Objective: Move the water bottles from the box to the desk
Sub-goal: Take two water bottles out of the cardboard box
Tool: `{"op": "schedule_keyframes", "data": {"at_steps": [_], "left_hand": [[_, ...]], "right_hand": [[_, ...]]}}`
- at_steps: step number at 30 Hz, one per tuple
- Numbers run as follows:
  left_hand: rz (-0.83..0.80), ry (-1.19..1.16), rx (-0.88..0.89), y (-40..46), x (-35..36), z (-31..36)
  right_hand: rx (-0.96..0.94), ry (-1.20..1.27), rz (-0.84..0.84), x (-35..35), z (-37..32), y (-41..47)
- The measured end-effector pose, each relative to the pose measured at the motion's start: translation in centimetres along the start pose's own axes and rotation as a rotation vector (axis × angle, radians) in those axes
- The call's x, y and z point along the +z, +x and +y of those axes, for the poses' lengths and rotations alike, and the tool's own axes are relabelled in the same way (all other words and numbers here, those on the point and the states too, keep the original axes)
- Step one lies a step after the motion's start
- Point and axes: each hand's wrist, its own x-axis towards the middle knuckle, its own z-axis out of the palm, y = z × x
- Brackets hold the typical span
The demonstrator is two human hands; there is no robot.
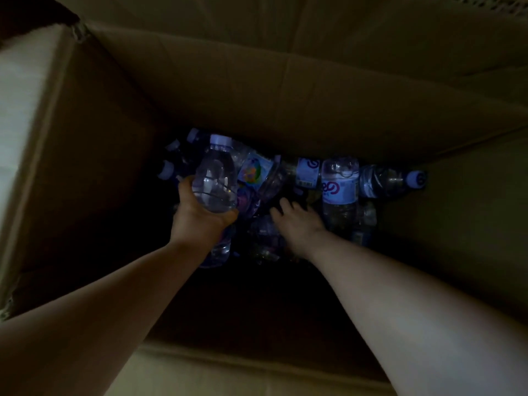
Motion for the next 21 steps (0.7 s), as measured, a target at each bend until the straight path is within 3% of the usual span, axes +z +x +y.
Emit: {"op": "schedule_keyframes", "data": {"at_steps": [7,12,15,21], "left_hand": [[0.001,0.028,-0.052,-1.6,-0.1,0.4],[0.026,0.068,-0.097,-3.7,-1.5,3.1],[0.036,0.069,-0.112,-5.3,-2.6,5.4],[0.059,0.0,-0.085,-9.7,-4.8,9.9]], "right_hand": [[0.018,0.446,0.074,1.1,-0.7,-2.3],[0.264,0.912,0.044,-0.5,-0.3,-5.2],[0.385,1.154,0.138,-1.6,-0.1,-7.6],[0.429,1.294,0.235,-5.8,-0.1,-13.0]]}}
